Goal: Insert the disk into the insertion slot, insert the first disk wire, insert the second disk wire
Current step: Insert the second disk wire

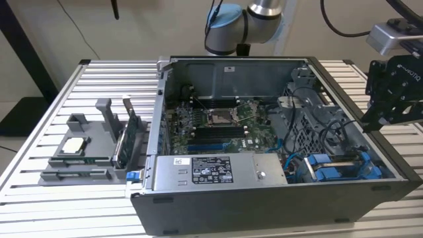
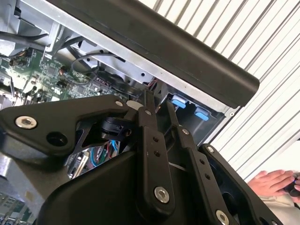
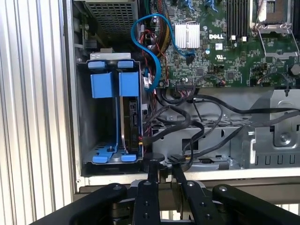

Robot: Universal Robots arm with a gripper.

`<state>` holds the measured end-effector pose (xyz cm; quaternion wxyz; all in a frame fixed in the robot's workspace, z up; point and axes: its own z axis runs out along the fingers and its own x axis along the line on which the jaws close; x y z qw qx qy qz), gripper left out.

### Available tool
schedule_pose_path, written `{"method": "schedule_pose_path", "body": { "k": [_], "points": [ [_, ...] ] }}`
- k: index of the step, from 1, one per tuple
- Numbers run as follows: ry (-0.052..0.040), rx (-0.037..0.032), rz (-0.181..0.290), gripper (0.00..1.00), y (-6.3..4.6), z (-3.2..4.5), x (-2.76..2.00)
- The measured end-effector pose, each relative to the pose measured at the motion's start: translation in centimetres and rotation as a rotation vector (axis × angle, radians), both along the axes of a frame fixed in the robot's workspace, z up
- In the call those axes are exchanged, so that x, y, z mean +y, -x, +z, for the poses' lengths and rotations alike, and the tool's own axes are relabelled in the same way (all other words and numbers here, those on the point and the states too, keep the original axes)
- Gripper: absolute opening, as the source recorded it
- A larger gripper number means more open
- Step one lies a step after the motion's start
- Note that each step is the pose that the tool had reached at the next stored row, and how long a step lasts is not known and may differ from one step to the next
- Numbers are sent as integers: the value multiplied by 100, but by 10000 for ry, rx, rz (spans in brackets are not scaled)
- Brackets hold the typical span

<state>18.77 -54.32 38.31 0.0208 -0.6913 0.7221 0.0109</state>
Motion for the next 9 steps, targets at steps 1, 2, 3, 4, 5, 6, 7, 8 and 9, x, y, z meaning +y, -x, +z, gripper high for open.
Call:
{"method": "schedule_pose_path", "body": {
  "k": [1, 2, 3, 4, 5, 6, 7, 8, 9],
  "points": [
    [-1, 0, 0, 27, -3, -4, 0],
    [-1, 0, -1, 27, -4, -7, 0],
    [-1, 0, -1, 27, -4, -9, 0],
    [-1, 0, 0, 27, -5, -11, 0],
    [-1, 0, 0, 27, -5, -13, 0],
    [-1, 0, 0, 27, -5, -17, 0],
    [-1, 0, 0, 27, -5, -22, 0],
    [-2, 0, 0, 27, -5, -23, 0],
    [-1, 0, 0, 27, -5, -27, 0]
  ]
}}
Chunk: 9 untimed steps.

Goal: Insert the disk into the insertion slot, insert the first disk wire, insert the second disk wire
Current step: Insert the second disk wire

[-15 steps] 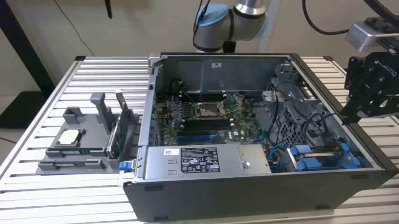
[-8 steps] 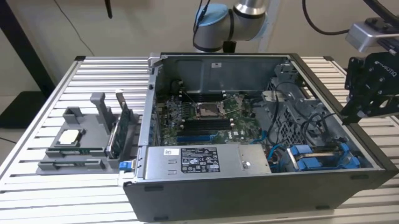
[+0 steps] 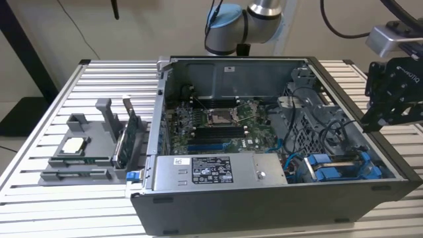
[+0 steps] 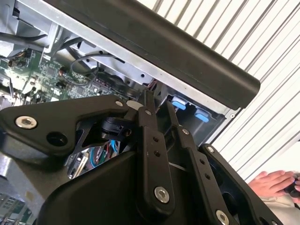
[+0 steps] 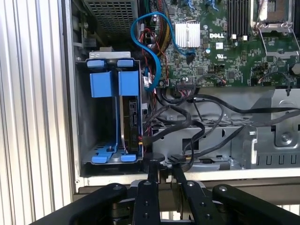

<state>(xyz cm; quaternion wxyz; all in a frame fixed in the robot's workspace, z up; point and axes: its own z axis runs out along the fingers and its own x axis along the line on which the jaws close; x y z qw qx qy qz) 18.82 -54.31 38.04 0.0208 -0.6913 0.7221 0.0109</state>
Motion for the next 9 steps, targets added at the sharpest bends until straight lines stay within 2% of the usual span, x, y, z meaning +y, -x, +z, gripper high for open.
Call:
{"method": "schedule_pose_path", "body": {
  "k": [9],
  "points": [
    [0, 0, 1, 27, 0, -25, 0]
  ]
}}
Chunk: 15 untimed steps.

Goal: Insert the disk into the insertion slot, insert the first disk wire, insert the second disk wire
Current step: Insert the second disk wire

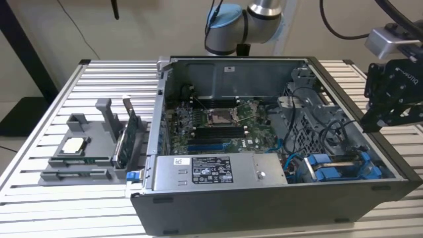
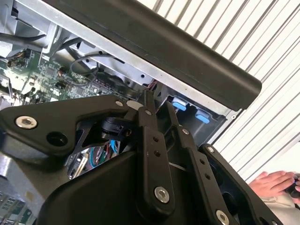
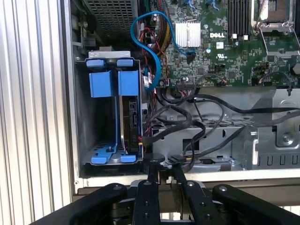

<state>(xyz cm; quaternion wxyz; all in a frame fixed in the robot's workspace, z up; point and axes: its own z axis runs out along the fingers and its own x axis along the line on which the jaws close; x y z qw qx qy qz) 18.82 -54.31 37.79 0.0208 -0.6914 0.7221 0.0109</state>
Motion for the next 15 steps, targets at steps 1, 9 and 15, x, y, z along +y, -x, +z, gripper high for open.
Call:
{"method": "schedule_pose_path", "body": {
  "k": [1, 9, 15],
  "points": [
    [0, 0, 0, 27, 0, -2, 0],
    [-1, 0, 0, 17, 0, -4, 0],
    [0, 0, 0, 16, 0, -1, 0]
  ]
}}
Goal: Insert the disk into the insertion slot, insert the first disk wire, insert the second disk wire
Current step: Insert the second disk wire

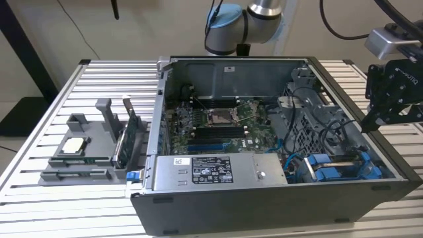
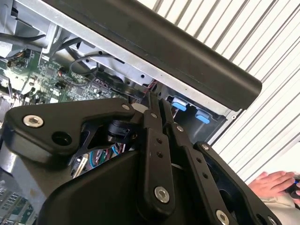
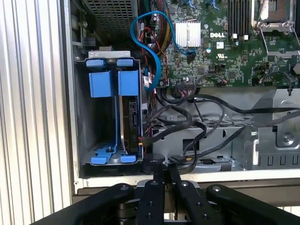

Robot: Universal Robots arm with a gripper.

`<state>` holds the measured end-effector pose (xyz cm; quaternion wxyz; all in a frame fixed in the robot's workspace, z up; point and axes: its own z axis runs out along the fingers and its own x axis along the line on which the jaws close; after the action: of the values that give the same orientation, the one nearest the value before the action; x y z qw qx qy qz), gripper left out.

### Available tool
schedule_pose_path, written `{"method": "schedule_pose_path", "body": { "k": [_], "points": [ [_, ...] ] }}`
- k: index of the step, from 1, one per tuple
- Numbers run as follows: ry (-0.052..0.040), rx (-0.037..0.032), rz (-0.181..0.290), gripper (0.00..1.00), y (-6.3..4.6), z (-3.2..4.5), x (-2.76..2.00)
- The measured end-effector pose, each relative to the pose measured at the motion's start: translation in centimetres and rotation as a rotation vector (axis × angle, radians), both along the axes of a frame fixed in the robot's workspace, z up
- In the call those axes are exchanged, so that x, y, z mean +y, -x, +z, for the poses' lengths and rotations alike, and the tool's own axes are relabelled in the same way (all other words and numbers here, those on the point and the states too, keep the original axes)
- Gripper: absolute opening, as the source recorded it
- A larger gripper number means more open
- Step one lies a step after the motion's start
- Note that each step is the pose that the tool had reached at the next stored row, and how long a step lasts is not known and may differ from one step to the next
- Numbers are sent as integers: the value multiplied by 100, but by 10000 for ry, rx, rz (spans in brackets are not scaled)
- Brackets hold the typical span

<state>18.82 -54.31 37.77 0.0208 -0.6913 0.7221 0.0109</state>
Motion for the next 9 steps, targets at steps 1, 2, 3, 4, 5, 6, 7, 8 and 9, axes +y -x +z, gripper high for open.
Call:
{"method": "schedule_pose_path", "body": {
  "k": [1, 2, 3, 4, 5, 6, 7, 8, 9],
  "points": [
    [0, 0, 1, 16, 1, 0, 0],
    [0, 0, 0, 16, 2, 0, 0],
    [1, 0, 0, 16, 3, 1, -1],
    [1, 0, 0, 16, 4, 0, 0],
    [0, 0, 0, 16, 8, 0, 0],
    [0, 1, 0, 16, 16, 0, 0],
    [0, 0, 0, 16, 24, 1, 0],
    [1, 0, 1, 16, 31, 3, 0],
    [1, 0, -1, 16, 43, 13, -1]
  ]
}}
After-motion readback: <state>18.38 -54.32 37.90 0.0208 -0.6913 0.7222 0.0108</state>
